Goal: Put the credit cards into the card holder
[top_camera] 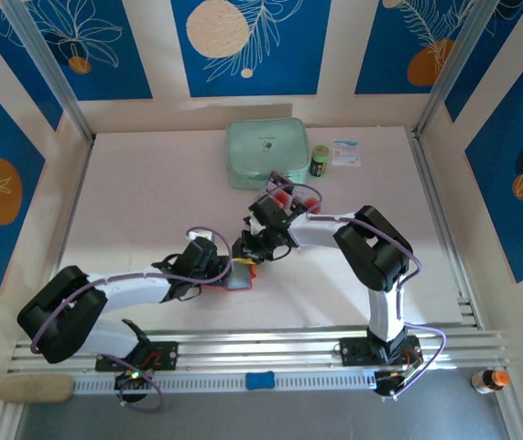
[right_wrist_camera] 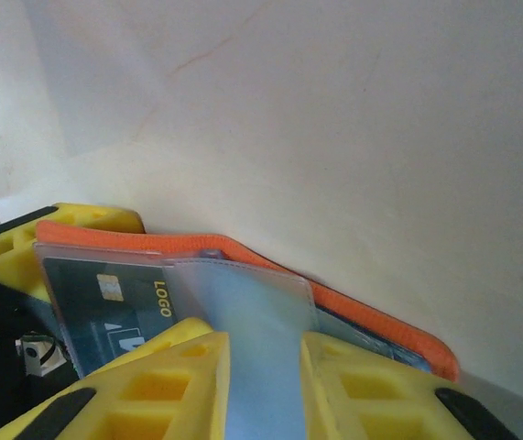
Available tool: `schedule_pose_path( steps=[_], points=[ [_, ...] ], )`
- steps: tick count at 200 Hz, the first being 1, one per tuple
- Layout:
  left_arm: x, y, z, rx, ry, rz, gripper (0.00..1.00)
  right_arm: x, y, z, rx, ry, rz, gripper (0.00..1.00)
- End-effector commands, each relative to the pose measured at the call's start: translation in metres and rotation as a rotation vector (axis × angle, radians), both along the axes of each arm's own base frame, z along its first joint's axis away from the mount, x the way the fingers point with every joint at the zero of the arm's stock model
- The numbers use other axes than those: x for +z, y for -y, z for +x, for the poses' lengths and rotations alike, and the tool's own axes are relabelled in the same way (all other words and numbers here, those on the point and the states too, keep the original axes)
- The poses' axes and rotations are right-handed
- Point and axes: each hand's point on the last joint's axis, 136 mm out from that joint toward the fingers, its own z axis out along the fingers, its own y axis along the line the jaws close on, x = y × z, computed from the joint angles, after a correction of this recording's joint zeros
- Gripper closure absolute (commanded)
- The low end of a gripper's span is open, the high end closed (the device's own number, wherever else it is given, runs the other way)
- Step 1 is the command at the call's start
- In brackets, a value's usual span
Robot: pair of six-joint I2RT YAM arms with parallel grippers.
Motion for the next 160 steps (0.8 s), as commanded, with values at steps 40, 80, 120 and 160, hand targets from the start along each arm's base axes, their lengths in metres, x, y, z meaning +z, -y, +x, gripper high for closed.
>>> schedule_pose_path(
  steps=[40,80,120,160],
  points=[
    [-0.023,0.010,-0.021,-0.068,-0.107,-0.038,0.29,0.010,-0.005,-0.003,-0.004,-0.041,0.071,0.79],
    [-0.022,0.009,-0.021,-0.067,-0.106,-0.035,0.28,0.017,-0.004,-0.001,-0.012,-0.030,0.087,0.87],
    [-0.022,0.010,-0.021,-0.068,-0.104,-0.038,0.29,0.017,0.007,0.005,-0.029,0.015,0.024,0.84],
    [-0.017,0.012,-0.019,-0.071,-0.097,-0.045,0.28,0.017,0.015,0.000,0.016,0.067,-0.081,0.86]
  ],
)
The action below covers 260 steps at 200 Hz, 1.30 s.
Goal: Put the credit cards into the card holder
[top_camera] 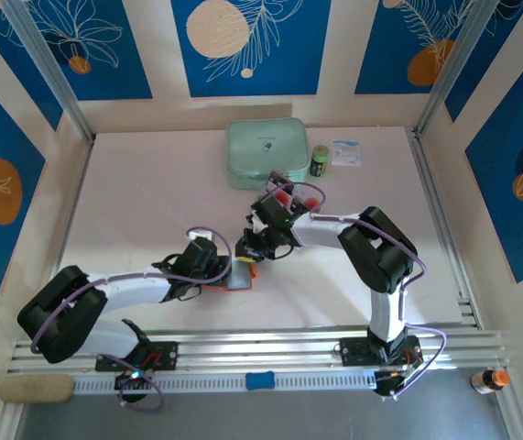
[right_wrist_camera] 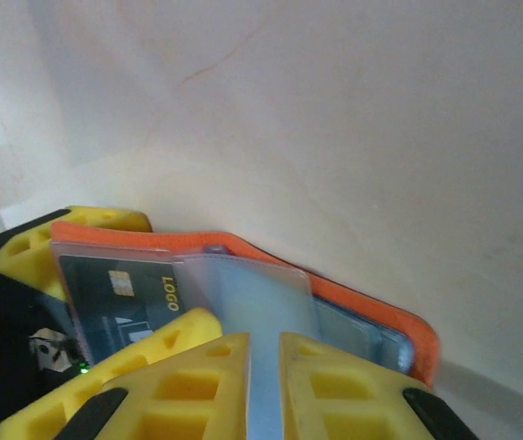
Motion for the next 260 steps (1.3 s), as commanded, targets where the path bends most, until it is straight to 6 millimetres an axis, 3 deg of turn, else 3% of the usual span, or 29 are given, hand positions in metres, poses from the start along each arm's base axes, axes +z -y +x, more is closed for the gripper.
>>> schedule_pose_path(
  steps=[1,62,132,171,208,244,260],
  points=[
    [-0.018,0.012,-0.020,-0.071,-0.099,-0.043,0.28,0.011,0.006,-0.005,0.040,0.048,-0.064,0.86],
    [0.004,0.018,-0.014,-0.068,-0.071,-0.079,0.24,0.003,0.011,-0.024,0.070,0.086,-0.159,0.93],
    [0.033,0.012,-0.012,-0.059,-0.019,-0.075,0.15,-0.009,0.011,-0.026,0.078,0.070,-0.177,0.96],
    [0.045,0.000,-0.013,-0.044,0.012,-0.036,0.11,0.011,0.011,-0.024,0.083,0.118,-0.141,0.96],
    [0.059,-0.011,-0.012,-0.019,0.045,-0.011,0.07,0.033,0.025,-0.028,0.075,0.188,-0.175,0.83],
    [0.074,-0.017,-0.010,0.010,0.067,-0.002,0.01,0.021,0.045,-0.036,0.079,0.193,-0.286,0.61],
    [0.082,-0.018,-0.007,0.019,0.075,-0.001,0.00,0.013,0.047,-0.040,0.094,0.189,-0.325,0.56]
  ],
)
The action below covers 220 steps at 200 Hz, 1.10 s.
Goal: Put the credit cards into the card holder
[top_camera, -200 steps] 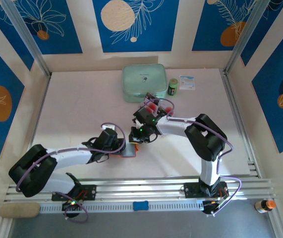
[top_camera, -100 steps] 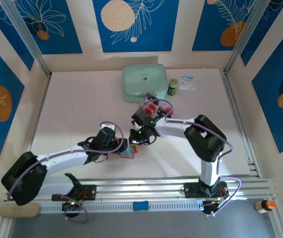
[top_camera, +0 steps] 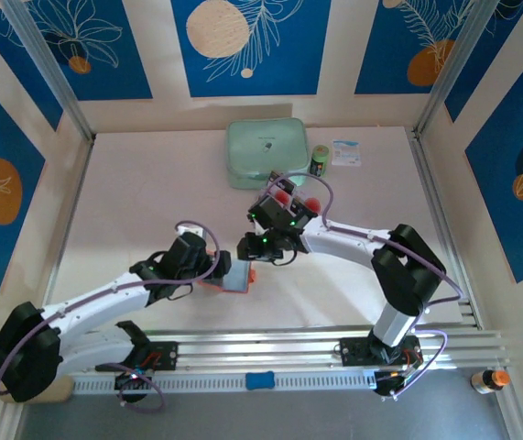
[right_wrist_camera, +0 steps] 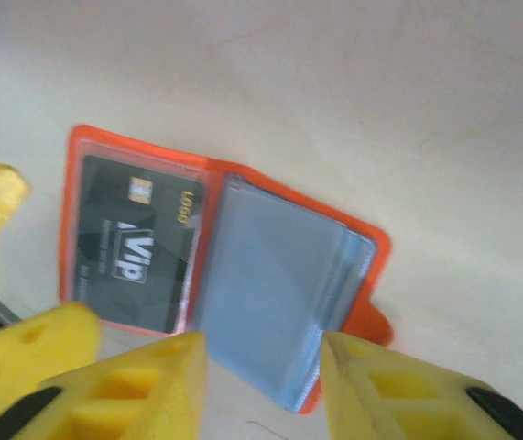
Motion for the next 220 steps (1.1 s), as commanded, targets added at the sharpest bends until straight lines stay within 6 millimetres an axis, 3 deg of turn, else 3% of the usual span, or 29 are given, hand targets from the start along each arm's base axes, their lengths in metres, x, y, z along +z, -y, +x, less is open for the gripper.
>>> schedule_pose_path(
  steps=[1,63,83,109,123,167,220],
  points=[
    [0.016,-0.005,0.004,0.016,0.022,0.033,0.00,-0.027,0.021,-0.016,0.011,-0.036,-0.140,0.56],
    [0.042,0.009,0.011,0.015,0.039,-0.043,0.00,-0.054,0.018,-0.019,0.053,-0.035,-0.271,0.56],
    [0.047,0.017,0.013,0.006,0.034,-0.077,0.00,-0.055,0.023,-0.015,0.047,-0.027,-0.292,0.66],
    [0.050,0.029,0.014,-0.011,0.021,-0.129,0.00,-0.051,0.033,-0.010,0.033,-0.008,-0.300,0.90],
    [0.051,0.037,0.015,-0.020,0.011,-0.164,0.00,-0.048,0.038,-0.007,0.024,-0.001,-0.293,0.96],
    [0.051,0.071,0.016,-0.062,-0.017,-0.263,0.00,-0.040,0.047,0.000,0.006,0.003,-0.240,0.98],
    [0.039,0.102,0.007,-0.097,-0.044,-0.328,0.00,-0.046,0.049,-0.002,-0.014,-0.022,-0.219,0.99]
  ],
)
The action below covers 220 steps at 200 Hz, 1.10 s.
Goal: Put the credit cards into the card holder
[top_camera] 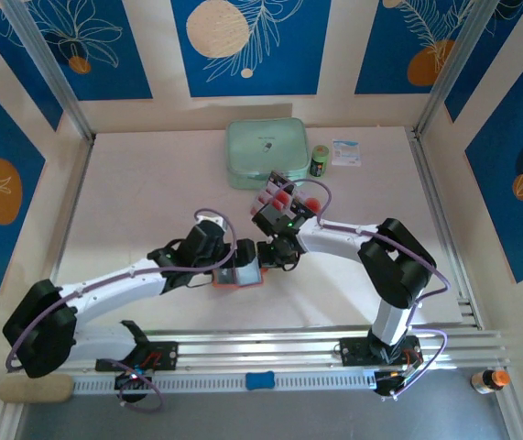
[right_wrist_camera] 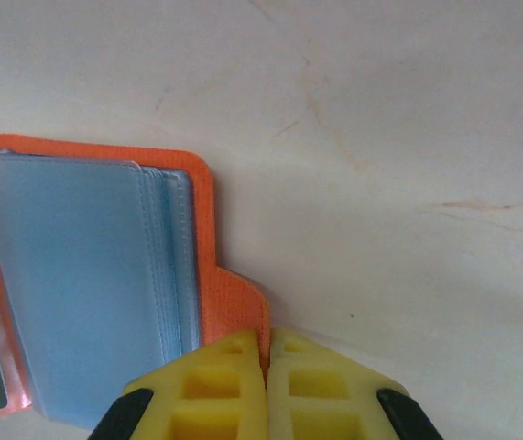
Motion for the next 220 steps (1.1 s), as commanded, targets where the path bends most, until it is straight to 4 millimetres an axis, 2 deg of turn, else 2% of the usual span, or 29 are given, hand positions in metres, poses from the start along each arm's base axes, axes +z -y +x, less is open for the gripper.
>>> schedule_pose_path(
  steps=[1,37,70,145,175,220],
  points=[
    [0.012,0.022,0.000,-0.012,0.012,-0.098,0.00,0.003,-0.001,-0.005,0.001,-0.015,0.034,0.99],
    [-0.008,0.024,-0.006,-0.003,-0.016,-0.109,0.00,0.001,0.002,-0.009,-0.015,-0.025,0.045,0.99],
    [-0.025,0.011,-0.009,0.025,-0.017,-0.074,0.00,0.001,0.004,-0.011,-0.030,-0.034,0.059,0.99],
    [-0.049,-0.011,-0.015,0.040,-0.009,0.021,0.00,-0.009,0.009,-0.014,-0.057,-0.065,0.077,0.99],
    [-0.042,-0.010,-0.015,0.043,0.008,-0.024,0.00,-0.010,0.011,-0.015,-0.062,-0.069,0.076,0.98],
    [-0.005,0.010,-0.011,-0.005,0.100,-0.181,0.00,-0.013,0.010,-0.018,-0.063,-0.078,0.078,0.98]
  ],
)
